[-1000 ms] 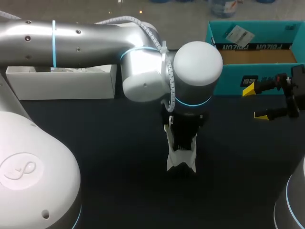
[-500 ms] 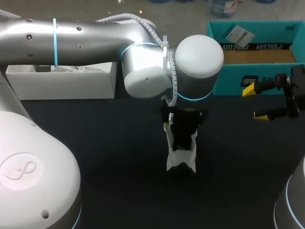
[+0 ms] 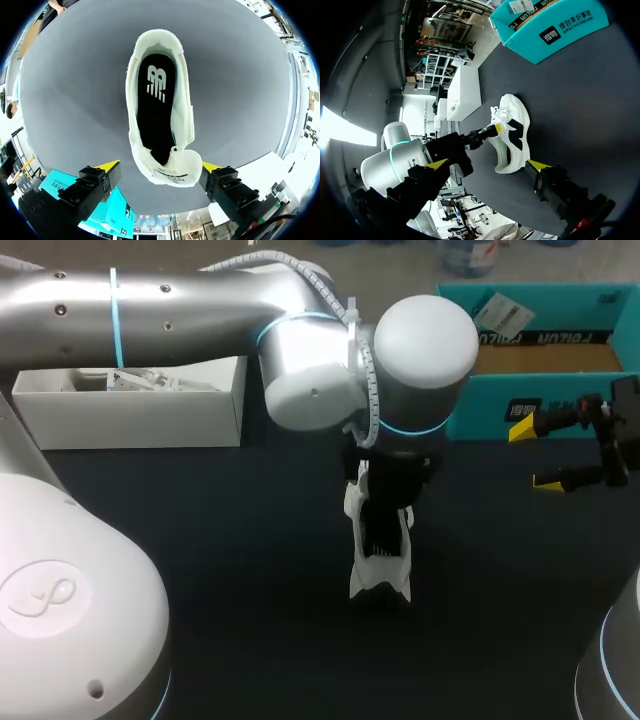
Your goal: Take the shoe out of the shoebox, open the shoe tongue, remove and reinsert the insole, then place the shoe into the shoebox
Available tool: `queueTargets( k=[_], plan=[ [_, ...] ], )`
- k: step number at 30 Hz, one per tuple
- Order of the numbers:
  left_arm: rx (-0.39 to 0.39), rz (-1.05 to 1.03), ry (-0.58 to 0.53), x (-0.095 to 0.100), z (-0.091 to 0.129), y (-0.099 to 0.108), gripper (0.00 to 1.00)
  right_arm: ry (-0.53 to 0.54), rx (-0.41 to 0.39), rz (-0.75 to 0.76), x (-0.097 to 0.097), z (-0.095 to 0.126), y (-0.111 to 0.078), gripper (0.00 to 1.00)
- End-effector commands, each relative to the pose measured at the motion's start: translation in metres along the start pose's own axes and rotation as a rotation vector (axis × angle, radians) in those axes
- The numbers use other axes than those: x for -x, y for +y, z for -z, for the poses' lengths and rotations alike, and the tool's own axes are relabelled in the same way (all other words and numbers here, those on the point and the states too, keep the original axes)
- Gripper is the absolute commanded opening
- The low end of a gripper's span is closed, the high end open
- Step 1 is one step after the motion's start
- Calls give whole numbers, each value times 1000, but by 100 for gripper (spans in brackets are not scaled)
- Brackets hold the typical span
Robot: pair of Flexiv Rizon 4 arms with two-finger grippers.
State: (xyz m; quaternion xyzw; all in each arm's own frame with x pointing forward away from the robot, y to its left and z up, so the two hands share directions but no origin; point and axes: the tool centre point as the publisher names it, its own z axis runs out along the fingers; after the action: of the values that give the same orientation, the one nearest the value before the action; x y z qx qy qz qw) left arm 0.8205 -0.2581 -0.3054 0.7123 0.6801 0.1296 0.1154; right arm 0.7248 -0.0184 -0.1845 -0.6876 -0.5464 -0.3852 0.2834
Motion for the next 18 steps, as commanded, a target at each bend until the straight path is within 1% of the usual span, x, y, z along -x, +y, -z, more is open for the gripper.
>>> queueTargets(
  k=[1, 2, 4, 5, 6, 7, 8, 9, 10, 11, 12, 13, 14, 18],
  plan=[
    [16, -4, 7, -9, 9, 6, 94, -3, 3, -1, 0, -1, -1, 100],
    [20, -6, 10, -11, 10, 8, 93, -3, 3, -1, 0, -1, -1, 100],
    [31, -7, 18, -14, 12, 11, 80, -3, 3, -1, 0, -1, -1, 100],
    [35, -2, 20, -16, 13, 13, 77, -3, 3, -1, 0, -1, -1, 100],
    [36, 0, 20, -16, 14, 14, 79, -3, 3, -1, 0, -1, -1, 100],
    [40, 5, 21, -18, 15, 17, 75, -3, 3, -1, 0, -1, -1, 100],
    [43, 6, 22, -19, 16, 18, 66, -3, 3, -1, 0, -1, -1, 100],
    [45, 4, 26, -21, 18, 20, 53, -3, 3, -1, 0, -1, -1, 100],
    [52, 10, 27, -22, 20, 22, 44, -3, 3, -1, 0, -1, -1, 100],
    [56, 12, 29, -23, 22, 25, 43, -3, 3, -1, 0, -1, -1, 100],
    [65, 14, 31, -24, 24, 29, 26, -3, 3, -1, 0, -1, -1, 100],
    [71, 20, 27, -25, 27, 34, 2, -3, 3, -1, 0, -1, -1, 100],
    [77, 24, 29, -26, 29, 37, 0, -3, 3, -1, 0, -1, -1, 100],
    [86, 35, 18, -25, 33, 45, 0, -3, 3, -1, 0, -1, -1, 100]
  ],
)
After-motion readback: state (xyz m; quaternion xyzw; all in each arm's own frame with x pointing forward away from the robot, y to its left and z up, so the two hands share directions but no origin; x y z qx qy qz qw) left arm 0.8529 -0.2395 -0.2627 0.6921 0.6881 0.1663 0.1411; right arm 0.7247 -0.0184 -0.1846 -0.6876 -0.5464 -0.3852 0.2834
